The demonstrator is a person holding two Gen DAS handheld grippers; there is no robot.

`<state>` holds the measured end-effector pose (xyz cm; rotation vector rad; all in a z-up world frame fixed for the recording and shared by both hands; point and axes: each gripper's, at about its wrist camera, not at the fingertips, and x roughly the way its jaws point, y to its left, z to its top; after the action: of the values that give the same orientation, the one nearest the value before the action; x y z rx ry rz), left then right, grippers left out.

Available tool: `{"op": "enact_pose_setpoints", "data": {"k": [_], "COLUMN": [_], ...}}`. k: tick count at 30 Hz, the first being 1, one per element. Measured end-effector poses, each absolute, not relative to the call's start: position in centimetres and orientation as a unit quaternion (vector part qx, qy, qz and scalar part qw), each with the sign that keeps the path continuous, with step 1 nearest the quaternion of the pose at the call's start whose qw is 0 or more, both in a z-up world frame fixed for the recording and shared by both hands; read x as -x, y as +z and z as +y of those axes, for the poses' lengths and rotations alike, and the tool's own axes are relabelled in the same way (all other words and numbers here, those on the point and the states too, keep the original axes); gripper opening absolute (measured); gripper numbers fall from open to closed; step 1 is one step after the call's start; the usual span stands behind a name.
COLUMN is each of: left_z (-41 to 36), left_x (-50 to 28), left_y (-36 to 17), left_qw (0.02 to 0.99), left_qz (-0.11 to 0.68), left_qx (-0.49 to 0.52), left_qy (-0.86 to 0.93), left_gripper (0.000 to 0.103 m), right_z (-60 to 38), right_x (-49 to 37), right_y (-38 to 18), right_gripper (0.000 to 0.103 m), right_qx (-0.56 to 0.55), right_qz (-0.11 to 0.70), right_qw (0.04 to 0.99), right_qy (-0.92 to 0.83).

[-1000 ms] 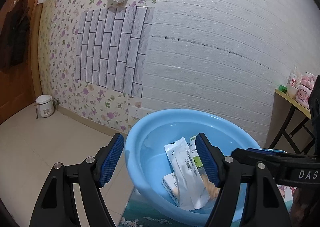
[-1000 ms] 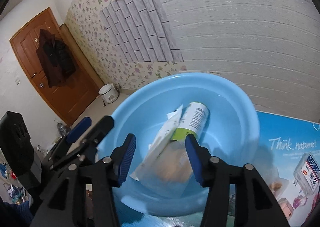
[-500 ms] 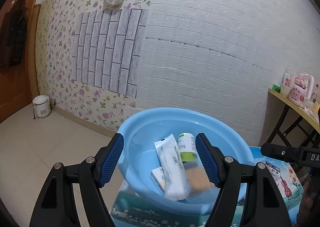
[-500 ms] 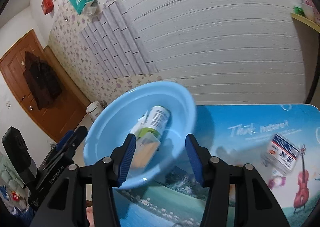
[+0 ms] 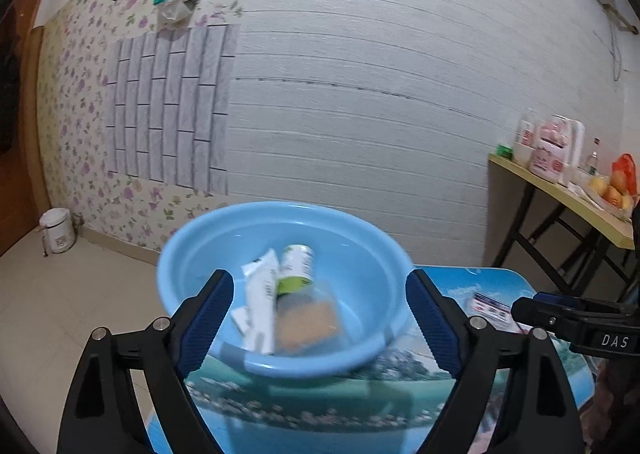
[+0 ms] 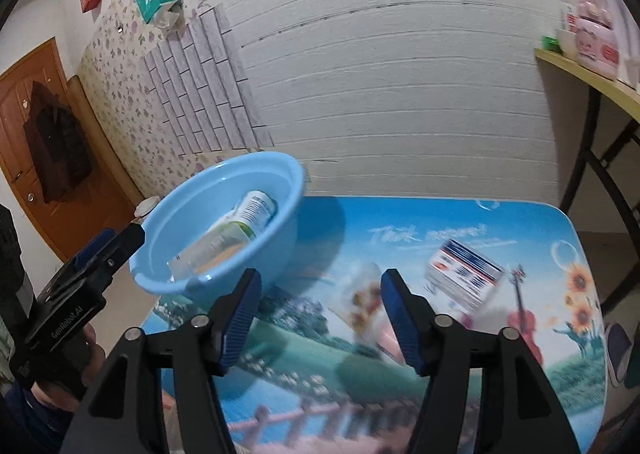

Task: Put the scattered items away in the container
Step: 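Move both tools back over the table toward the remaining items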

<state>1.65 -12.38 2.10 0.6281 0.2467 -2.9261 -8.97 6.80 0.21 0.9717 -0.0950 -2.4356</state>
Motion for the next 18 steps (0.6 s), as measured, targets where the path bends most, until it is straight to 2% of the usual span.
{"op": "enact_pose_setpoints", "data": {"k": [3, 8, 13, 15, 18], "left_z": [-10.8, -8.8, -6.9, -6.2, -5.3], "left_x": [-1.8, -2.2, -2.7, -2.6, -2.6], "left_y": [2.3, 2.4, 2.2, 2.0, 1.5], "left_qw": [0.058, 0.047, 0.033, 0.029, 0.021], "left_qz": [0.071, 0.066, 0.055, 0.050, 0.048], "left_qx": [-0.211, -0.217, -0.223, -0.230, -0.245], "left_qy": [-0.973, -0.973, -0.973, -0.972, -0.968], "left_gripper": [0.096, 0.098, 0.103, 0.103, 0.103], "right_z": [9.1, 12.4, 14.0, 14.4, 15.2], "right_x": [8.0, 7.2, 5.4, 4.6, 4.0], "right_y": [0.0, -0.2, -0.4, -0.7, -1.3], "right_gripper": [0.072, 0.072, 0.072, 0.085, 0.087], "right_qx": [-0.353, -0.351, -0.325, -0.316, -0.312], "right_qz": [-0.041, -0.046, 0.000, 0.021, 0.027], "right_qw": [0.239, 0.206, 0.180, 0.174, 0.177], "right_qy": [-0.904, -0.912, -0.928, -0.932, -0.933]}}
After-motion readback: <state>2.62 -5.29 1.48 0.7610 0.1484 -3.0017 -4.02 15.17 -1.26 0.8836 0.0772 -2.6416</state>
